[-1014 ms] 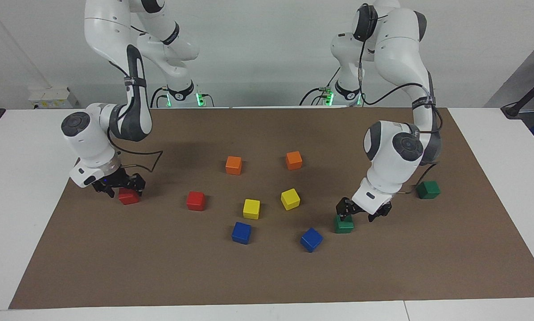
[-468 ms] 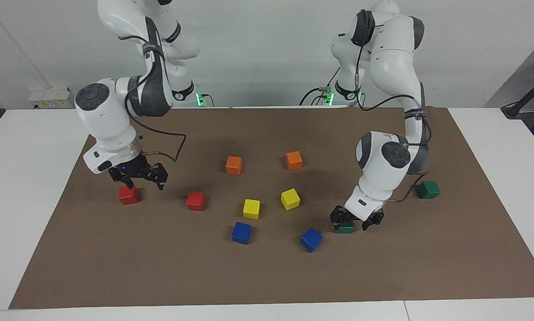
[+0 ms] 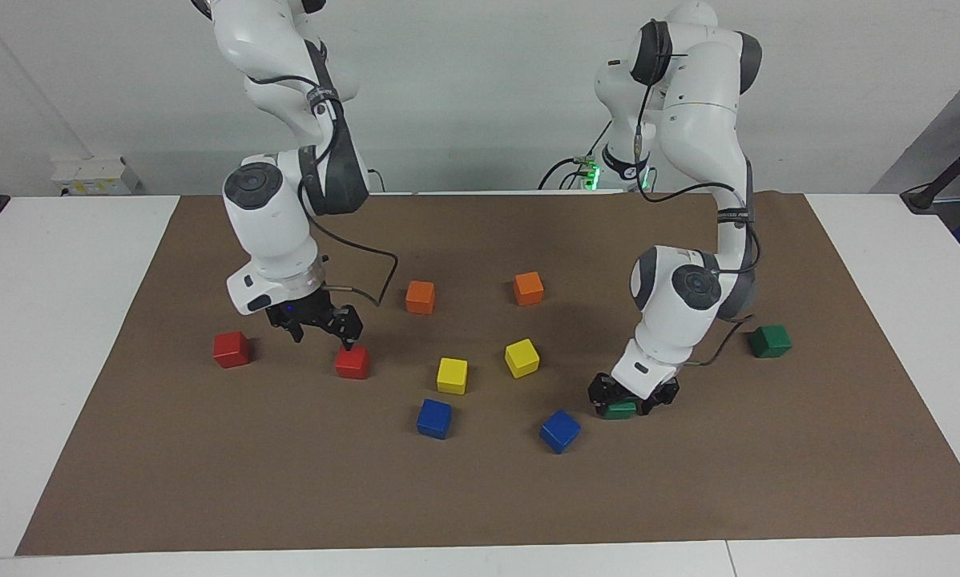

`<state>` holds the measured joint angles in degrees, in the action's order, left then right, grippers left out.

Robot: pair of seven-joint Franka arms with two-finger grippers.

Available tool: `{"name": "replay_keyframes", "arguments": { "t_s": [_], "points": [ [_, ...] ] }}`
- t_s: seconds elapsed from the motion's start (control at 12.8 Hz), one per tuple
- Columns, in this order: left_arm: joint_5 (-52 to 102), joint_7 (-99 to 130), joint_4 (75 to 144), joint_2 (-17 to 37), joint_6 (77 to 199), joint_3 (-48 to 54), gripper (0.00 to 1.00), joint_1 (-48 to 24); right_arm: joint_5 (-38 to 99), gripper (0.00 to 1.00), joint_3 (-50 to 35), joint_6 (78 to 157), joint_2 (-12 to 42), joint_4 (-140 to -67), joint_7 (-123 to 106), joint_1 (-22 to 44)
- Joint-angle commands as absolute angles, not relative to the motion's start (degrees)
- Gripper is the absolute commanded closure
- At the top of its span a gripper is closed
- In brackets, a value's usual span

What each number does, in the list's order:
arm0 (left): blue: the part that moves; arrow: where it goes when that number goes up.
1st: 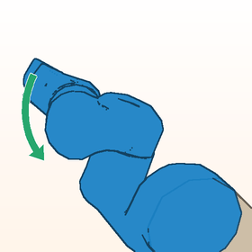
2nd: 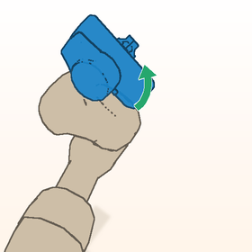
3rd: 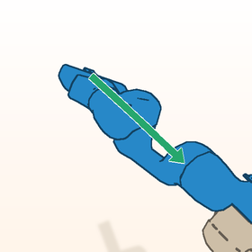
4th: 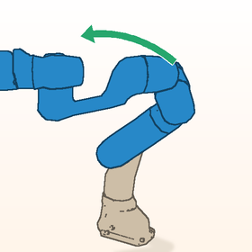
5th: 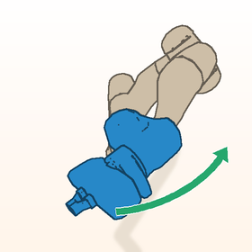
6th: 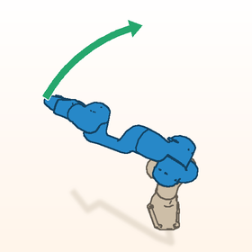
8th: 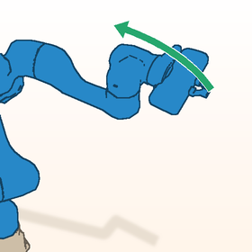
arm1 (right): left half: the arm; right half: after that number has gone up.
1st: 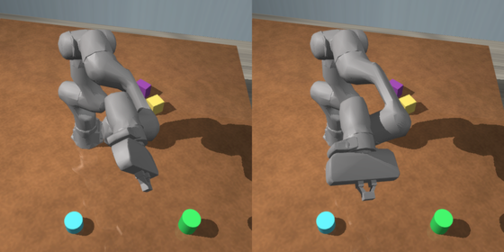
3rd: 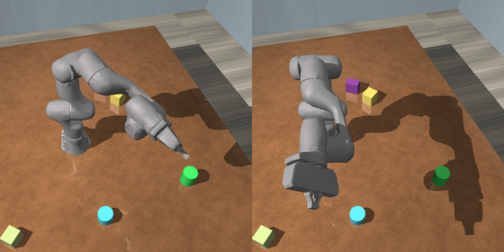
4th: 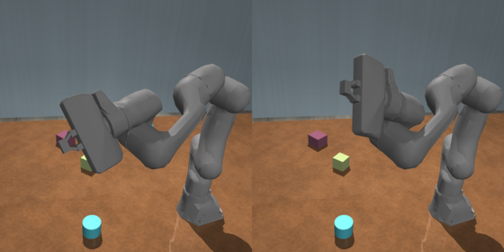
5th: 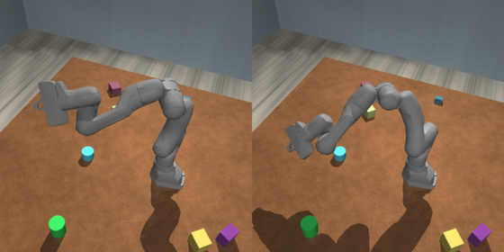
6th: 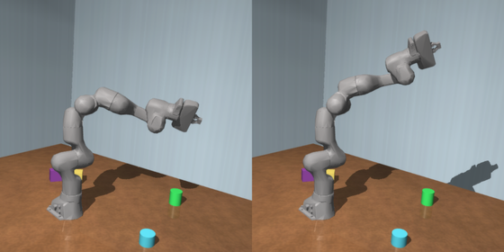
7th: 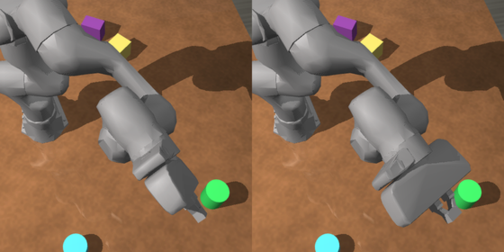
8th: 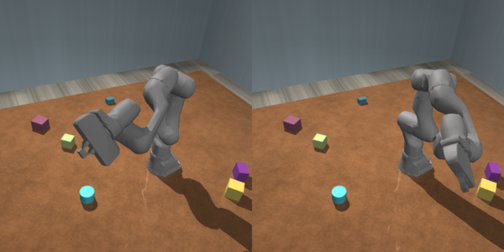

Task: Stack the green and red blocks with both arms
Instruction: 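Grasp the other green with the left gripper while the right gripper grasps red, then carry the green outward with the left gripper while the right gripper carries red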

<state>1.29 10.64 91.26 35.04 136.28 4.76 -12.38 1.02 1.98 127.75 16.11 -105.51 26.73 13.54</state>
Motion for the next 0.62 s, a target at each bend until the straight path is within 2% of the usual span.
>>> {"name": "replay_keyframes", "arguments": {
  "t_s": [0.0, 0.23, 0.39, 0.55],
  "points": [
    [0.53, 12.30, 92.46, 34.45, 136.58, 3.87, 1.00, -13.71, 1.14, 0.01, 2.11, 131.03, 17.22, -106.77, 27.77, 13.71],
    [0.88, 13.53, 90.98, 34.45, 134.31, 3.78, 1.00, -13.36, 1.14, 0.01, 2.11, 135.78, 17.49, -110.56, 27.25, 13.71],
    [0.79, 13.54, 88.34, 33.58, 129.67, 3.69, 1.00, -11.35, 1.14, 0.01, 2.11, 136.05, 18.19, -111.09, 26.98, 13.71],
    [0.44, 12.75, 88.59, 29.12, 124.74, 3.78, 1.00, -7.22, 1.14, 0.01, 2.11, 138.15, 18.37, -112.75, 26.98, 13.97]
  ]
}}
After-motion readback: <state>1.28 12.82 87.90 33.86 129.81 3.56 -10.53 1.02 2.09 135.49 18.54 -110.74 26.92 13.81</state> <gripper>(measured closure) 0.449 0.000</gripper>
